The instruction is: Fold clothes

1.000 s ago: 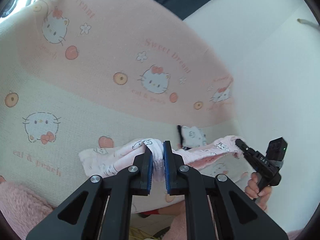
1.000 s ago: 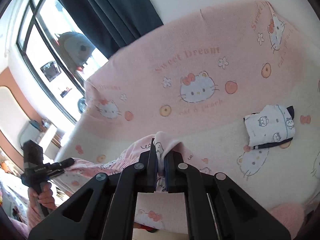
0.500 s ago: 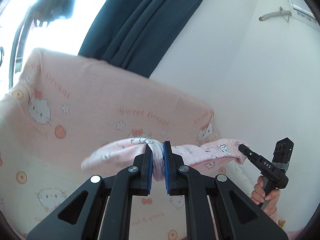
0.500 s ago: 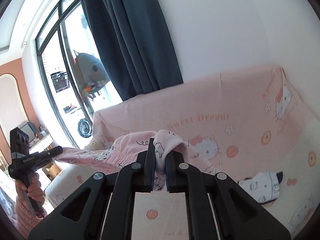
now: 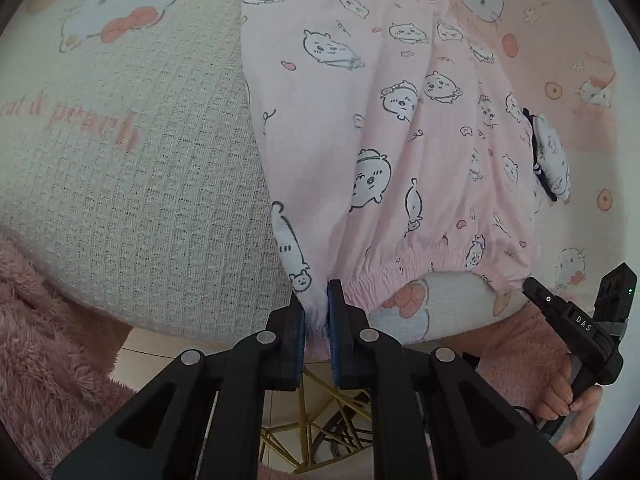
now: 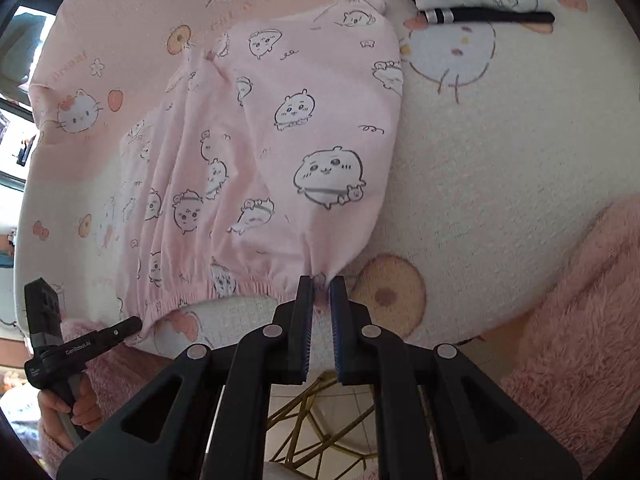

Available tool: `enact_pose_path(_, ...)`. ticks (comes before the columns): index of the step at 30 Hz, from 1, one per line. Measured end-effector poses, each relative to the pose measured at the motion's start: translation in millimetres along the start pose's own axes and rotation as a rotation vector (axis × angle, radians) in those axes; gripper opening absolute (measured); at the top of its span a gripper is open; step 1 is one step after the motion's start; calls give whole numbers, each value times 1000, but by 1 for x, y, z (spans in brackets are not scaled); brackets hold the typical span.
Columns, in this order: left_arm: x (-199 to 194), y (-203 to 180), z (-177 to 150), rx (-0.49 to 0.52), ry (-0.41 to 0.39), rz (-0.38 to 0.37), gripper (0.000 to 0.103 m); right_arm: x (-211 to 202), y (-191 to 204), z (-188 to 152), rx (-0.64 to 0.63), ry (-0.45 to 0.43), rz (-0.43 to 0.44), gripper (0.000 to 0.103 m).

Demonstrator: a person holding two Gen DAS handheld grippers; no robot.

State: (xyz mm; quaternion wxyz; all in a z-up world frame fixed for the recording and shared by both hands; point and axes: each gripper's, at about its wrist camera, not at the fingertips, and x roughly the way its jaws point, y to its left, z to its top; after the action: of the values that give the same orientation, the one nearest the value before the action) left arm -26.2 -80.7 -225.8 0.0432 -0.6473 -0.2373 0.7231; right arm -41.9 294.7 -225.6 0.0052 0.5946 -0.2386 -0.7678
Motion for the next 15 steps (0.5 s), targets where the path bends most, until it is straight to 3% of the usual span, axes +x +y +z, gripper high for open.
enact_pose_path(3, -9, 12, 5, -35, 19, 19, 22, -6, -1, -2, -26, -1, -43, 10)
enact_pose_path(7, -42, 14, 17, 38, -89, 171, 24, -24, 4, 1, -75, -47, -74, 13)
enact_pose_path(10, -57, 17, 38, 63, -136, 202, 28, -42, 12, 5, -128, -95, -112, 20)
enact_pose_path(15, -55, 13, 93, 108, -176, 220, 28, -41, 34, 32, -183, -96, -109, 21)
